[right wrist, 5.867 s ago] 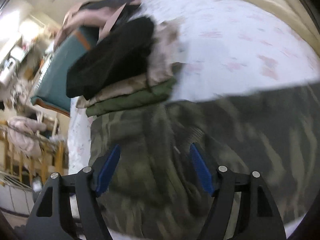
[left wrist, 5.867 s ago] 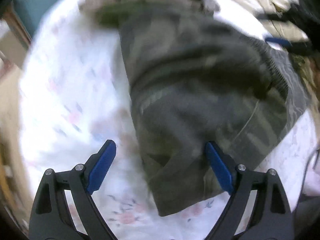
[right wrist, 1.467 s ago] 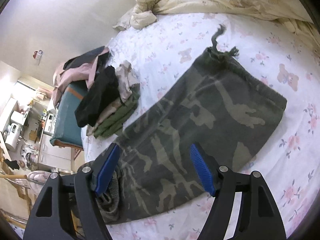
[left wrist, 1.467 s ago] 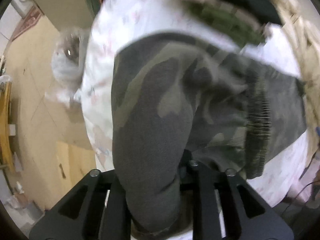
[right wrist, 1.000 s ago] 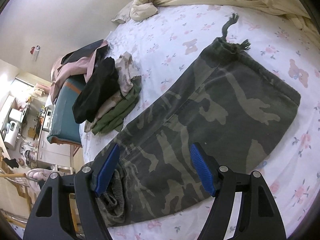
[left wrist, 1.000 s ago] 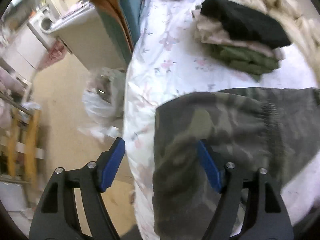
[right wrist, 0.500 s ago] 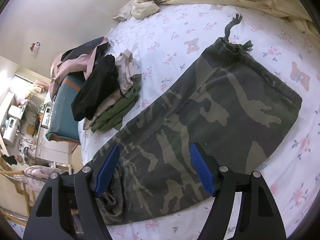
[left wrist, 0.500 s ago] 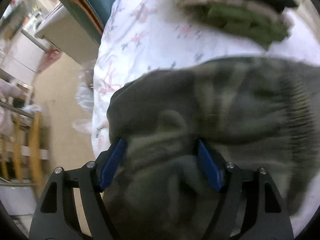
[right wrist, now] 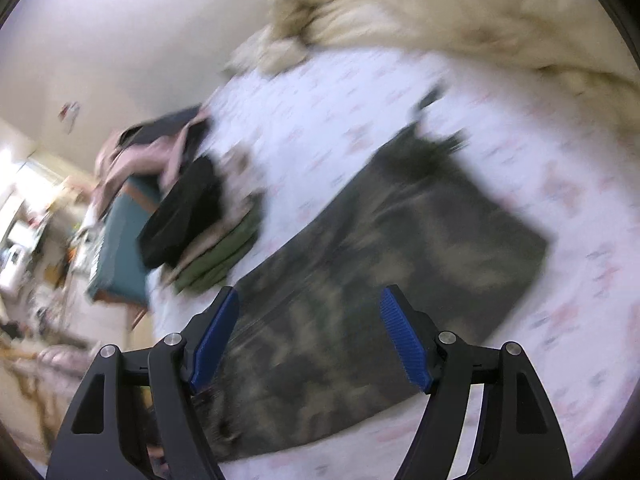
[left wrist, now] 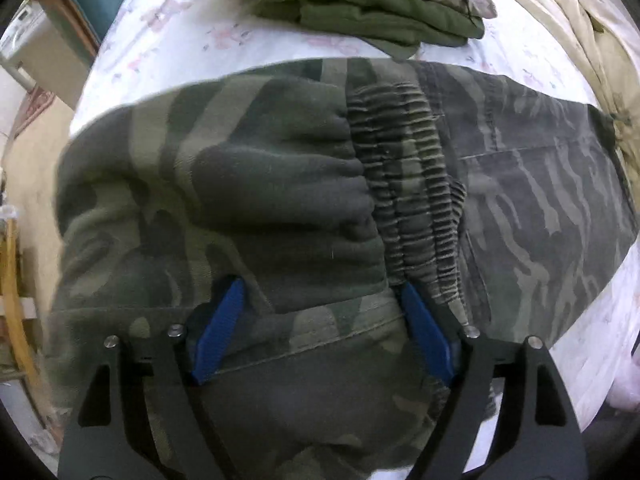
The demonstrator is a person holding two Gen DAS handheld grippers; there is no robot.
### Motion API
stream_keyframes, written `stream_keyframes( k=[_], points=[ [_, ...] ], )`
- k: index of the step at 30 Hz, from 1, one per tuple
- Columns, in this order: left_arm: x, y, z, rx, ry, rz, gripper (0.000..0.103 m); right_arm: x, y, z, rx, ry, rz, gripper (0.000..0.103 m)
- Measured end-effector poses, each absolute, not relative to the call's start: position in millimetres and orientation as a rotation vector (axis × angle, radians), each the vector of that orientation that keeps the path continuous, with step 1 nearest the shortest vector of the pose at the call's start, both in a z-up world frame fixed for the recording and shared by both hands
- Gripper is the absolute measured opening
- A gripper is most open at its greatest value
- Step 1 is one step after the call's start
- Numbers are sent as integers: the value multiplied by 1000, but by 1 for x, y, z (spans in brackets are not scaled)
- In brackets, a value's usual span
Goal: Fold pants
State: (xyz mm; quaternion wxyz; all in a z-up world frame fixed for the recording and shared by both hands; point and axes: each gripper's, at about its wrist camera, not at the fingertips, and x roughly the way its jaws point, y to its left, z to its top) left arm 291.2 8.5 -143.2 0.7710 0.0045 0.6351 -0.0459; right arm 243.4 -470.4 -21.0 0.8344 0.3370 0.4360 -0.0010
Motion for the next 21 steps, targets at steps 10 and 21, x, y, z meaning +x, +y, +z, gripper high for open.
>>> stream_keyframes(
  k=[10,21],
  points=[
    [248,38,-36,-52,1113,-126,87,203,-593,-136,1053,918,-299,81],
    [269,53,-44,-106,1137,-104,87,260,-578,-161,855,889,-148,14]
  ],
)
